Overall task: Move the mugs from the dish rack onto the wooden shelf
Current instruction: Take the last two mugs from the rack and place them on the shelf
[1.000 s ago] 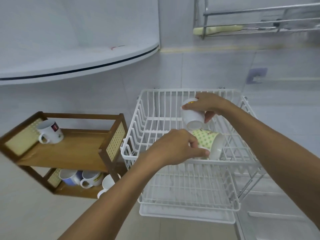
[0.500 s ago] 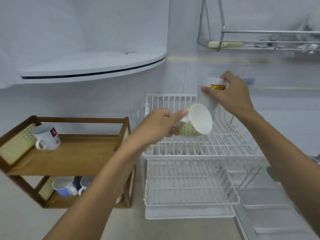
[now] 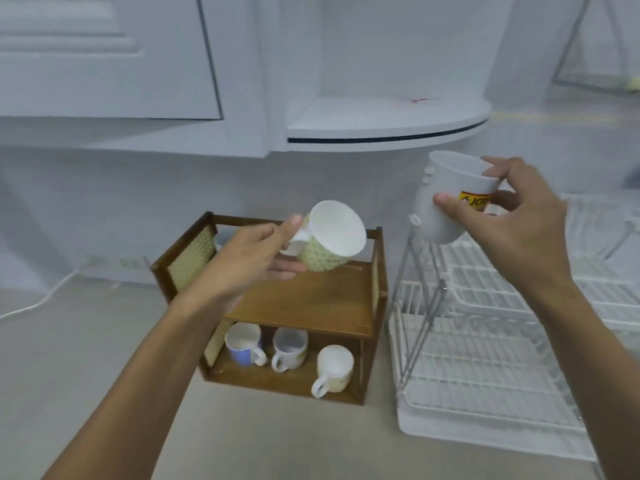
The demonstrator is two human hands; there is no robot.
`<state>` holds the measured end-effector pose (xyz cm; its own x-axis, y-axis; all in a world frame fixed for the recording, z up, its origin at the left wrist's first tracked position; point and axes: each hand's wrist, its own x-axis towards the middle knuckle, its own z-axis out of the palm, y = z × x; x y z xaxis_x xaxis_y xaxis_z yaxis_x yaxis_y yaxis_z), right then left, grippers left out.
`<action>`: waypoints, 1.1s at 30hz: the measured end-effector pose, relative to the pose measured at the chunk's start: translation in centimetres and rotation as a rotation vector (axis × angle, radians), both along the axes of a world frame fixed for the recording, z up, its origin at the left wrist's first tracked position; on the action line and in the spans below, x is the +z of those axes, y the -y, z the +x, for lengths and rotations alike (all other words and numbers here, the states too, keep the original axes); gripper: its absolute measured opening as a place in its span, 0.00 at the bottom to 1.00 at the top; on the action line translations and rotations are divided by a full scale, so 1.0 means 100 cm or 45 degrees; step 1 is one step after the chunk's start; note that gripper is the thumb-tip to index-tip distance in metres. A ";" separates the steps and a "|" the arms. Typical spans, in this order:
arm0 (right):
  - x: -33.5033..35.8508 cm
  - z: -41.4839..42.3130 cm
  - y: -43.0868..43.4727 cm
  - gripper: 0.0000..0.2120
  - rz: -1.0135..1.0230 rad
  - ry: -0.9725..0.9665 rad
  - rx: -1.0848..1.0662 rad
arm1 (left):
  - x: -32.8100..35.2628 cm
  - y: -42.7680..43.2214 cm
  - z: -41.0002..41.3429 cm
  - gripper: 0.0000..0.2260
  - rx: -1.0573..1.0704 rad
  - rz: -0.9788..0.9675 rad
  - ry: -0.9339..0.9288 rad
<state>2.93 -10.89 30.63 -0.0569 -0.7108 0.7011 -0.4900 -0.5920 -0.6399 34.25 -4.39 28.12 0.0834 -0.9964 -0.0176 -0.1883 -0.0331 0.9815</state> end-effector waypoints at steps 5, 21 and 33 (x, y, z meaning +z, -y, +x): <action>-0.031 0.058 -0.001 0.24 0.092 -0.099 0.116 | -0.054 0.013 0.040 0.20 0.173 0.111 0.091; -0.092 0.124 0.076 0.26 0.274 -1.192 0.120 | -0.109 0.081 0.055 0.26 0.259 0.235 -0.082; -0.101 0.124 0.079 0.35 0.251 -1.483 0.046 | -0.124 0.090 0.058 0.17 0.298 0.229 0.035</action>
<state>15.31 -18.81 20.58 0.5670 -0.8003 0.1950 -0.8232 -0.5589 0.0999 40.07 -13.37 15.72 0.3135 -0.9311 -0.1865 -0.1812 -0.2514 0.9508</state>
